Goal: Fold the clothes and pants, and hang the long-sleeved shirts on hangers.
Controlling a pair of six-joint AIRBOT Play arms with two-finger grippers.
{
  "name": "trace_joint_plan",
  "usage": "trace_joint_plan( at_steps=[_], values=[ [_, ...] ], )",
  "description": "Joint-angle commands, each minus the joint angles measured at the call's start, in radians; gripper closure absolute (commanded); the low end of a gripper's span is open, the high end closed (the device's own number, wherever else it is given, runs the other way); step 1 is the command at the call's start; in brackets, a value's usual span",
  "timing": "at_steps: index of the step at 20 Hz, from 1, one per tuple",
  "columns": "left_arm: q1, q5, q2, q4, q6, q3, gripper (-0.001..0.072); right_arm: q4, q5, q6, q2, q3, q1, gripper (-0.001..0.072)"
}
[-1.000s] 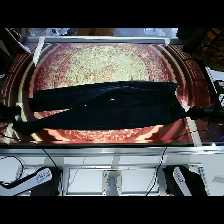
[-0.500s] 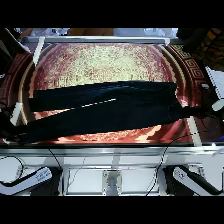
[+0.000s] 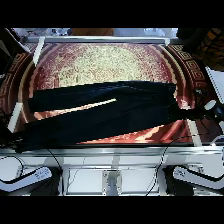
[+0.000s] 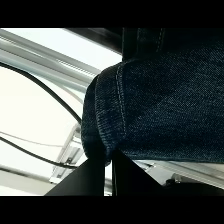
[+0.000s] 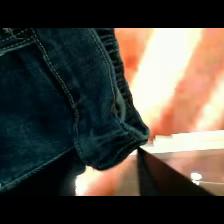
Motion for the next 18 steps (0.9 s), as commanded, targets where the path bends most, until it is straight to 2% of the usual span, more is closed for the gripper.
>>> trace_joint_plan(
  at_steps=[1,2,3,6,9,12,14,15,16,17,18],
  values=[
    [0.003,0.031,-0.001,-0.003,0.002,0.0,0.0682,0.071,-0.009,0.001,-0.04,0.0,0.0,0.0641],
    [0.001,0.047,0.005,-0.023,0.031,0.002,0.0683,0.059,0.011,0.001,-0.036,0.01,0.0,0.0694],
    [-0.002,0.056,0.018,-0.051,0.064,0.01,0.0683,0.017,0.051,0.009,-0.031,0.039,-0.001,0.0695],
    [-0.011,0.052,0.07,-0.12,0.068,0.085,0.0683,-0.144,0.214,0.065,0.018,0.216,-0.021,0.0696],
    [-0.011,-0.058,0.074,-0.23,0.101,0.113,0.0682,-0.177,0.455,0.043,0.066,0.372,-0.098,0.0696],
    [-0.029,-0.109,0.031,-0.294,0.106,0.113,0.0671,-0.184,0.557,0.055,0.073,0.38,-0.205,0.0696],
    [-0.061,-0.127,0.004,-0.29,0.107,0.113,0.0514,-0.183,0.599,0.072,0.074,0.367,-0.276,0.0695],
    [-0.074,-0.135,-0.009,-0.282,0.118,0.113,0.0462,-0.18,0.613,0.072,0.074,0.359,-0.299,0.0693],
    [-0.084,-0.146,-0.023,-0.275,0.124,0.113,0.0384,-0.175,0.628,0.072,0.074,0.35,-0.315,0.0591],
    [-0.092,-0.151,-0.034,-0.265,0.129,0.113,0.0319,-0.173,0.65,0.075,0.074,0.34,-0.327,0.0386],
    [-0.097,-0.15,-0.044,-0.253,0.129,0.113,0.0313,-0.176,0.673,0.081,0.074,0.333,-0.331,0.0332]
  ],
)
